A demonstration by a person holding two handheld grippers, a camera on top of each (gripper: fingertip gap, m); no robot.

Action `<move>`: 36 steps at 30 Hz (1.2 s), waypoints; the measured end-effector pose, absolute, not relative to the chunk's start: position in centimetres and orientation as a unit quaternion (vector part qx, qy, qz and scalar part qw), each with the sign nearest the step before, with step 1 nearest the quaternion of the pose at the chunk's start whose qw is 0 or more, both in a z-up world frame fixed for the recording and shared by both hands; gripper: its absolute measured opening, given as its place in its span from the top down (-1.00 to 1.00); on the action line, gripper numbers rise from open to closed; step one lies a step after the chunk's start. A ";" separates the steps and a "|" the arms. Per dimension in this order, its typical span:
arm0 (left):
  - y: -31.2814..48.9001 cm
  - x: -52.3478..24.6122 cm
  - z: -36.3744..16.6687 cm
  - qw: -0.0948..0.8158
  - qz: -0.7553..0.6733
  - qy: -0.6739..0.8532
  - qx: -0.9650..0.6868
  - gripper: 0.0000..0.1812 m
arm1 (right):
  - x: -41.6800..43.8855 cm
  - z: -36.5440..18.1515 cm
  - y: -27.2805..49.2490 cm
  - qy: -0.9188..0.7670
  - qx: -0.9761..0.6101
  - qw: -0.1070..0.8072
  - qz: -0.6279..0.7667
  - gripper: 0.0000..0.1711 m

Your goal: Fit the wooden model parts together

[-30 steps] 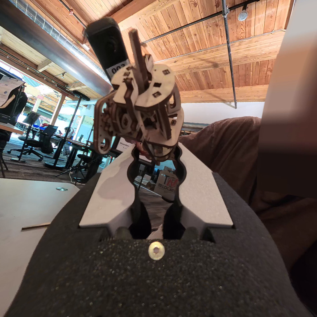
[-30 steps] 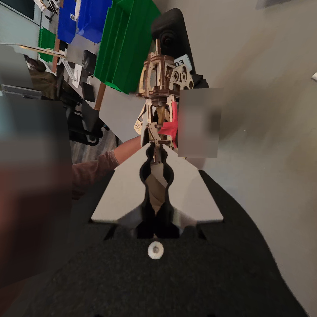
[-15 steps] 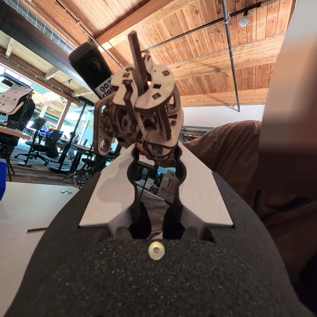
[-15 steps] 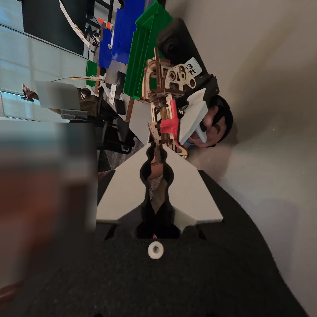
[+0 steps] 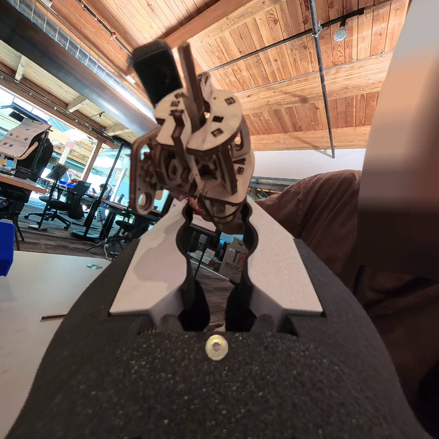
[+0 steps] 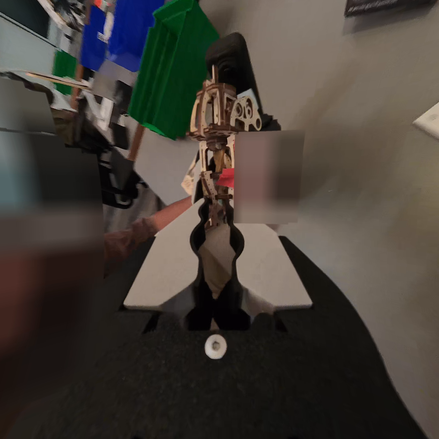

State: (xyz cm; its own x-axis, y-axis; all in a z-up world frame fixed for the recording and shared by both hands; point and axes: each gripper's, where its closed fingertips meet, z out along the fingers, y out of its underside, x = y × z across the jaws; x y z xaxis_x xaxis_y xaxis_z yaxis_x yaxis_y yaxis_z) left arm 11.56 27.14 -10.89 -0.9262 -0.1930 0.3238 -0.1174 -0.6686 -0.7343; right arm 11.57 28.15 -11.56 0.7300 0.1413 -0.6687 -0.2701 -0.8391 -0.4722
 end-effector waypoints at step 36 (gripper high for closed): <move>28.6 12.4 -11.0 0.055 -0.888 0.397 -0.225 0.57 | 15.8 -11.0 28.4 -0.002 -0.846 0.396 0.357 0.87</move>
